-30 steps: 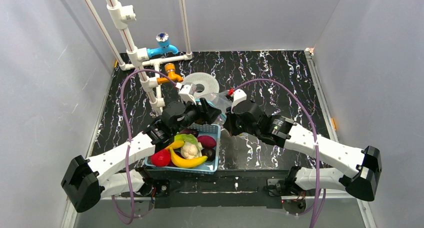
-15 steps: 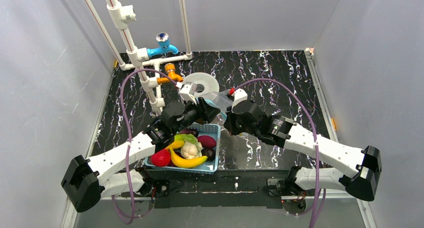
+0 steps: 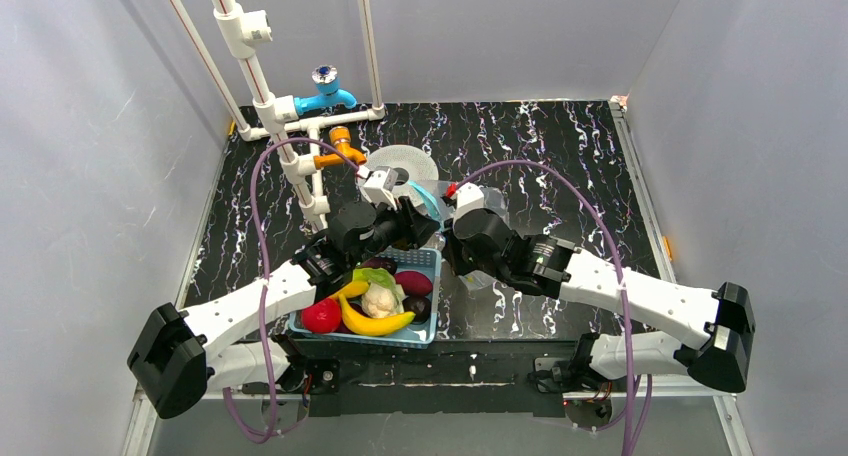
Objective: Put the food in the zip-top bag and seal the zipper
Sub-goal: Open the zipper of the food storage bag.
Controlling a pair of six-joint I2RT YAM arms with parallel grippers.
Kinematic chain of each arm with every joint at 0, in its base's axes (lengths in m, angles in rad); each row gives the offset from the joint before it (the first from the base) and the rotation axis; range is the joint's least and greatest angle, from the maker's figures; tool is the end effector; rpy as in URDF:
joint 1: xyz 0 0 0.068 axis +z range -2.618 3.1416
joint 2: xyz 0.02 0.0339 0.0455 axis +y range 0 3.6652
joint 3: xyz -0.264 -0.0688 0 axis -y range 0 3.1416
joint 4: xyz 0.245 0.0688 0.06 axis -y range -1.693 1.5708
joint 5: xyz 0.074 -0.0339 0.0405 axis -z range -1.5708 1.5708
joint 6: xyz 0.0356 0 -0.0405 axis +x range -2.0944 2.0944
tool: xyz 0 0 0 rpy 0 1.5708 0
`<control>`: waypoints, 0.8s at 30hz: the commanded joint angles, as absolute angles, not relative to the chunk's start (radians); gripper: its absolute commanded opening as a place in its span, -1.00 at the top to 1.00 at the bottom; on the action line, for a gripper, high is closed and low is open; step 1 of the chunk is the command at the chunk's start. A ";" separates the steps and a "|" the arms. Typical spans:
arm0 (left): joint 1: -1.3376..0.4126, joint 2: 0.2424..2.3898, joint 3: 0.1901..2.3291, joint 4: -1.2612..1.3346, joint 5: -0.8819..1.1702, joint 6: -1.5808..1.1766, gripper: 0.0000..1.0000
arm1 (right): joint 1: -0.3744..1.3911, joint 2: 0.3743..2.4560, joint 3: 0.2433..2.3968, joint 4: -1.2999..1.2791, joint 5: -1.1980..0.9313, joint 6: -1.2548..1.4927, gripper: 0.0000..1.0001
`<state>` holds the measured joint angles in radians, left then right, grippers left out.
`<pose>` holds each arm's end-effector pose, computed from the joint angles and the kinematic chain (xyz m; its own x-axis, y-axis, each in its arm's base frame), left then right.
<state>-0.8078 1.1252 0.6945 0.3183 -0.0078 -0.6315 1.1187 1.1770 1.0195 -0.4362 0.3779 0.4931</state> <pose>0.1818 -0.1898 0.2917 -0.4861 -0.3458 -0.8026 0.5333 0.6102 -0.5859 0.1249 0.2271 0.3182 -0.5478 -0.1209 -0.8278 -0.5031 0.8382 0.2105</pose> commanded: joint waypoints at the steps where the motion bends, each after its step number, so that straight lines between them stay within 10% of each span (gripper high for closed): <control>1: -0.800 1.127 0.716 0.305 -0.015 -0.633 0.29 | 1.138 1.205 1.075 -0.376 0.436 0.470 0.97; 9: -0.786 1.128 0.720 0.304 0.000 -0.636 0.25 | 1.156 1.222 1.070 -0.371 0.452 0.463 0.97; 18: -0.776 1.135 0.723 0.333 0.085 -0.585 0.74 | 1.170 1.228 1.088 -0.387 0.443 0.459 0.97; 24: -0.776 1.123 0.721 0.328 0.062 -0.574 1.00 | 1.169 1.227 1.211 -0.605 0.459 0.463 -0.21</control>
<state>-0.7807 1.1381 0.6949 0.3145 0.0708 -0.5987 1.1637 1.2373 1.0794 -0.4805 0.4267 0.4698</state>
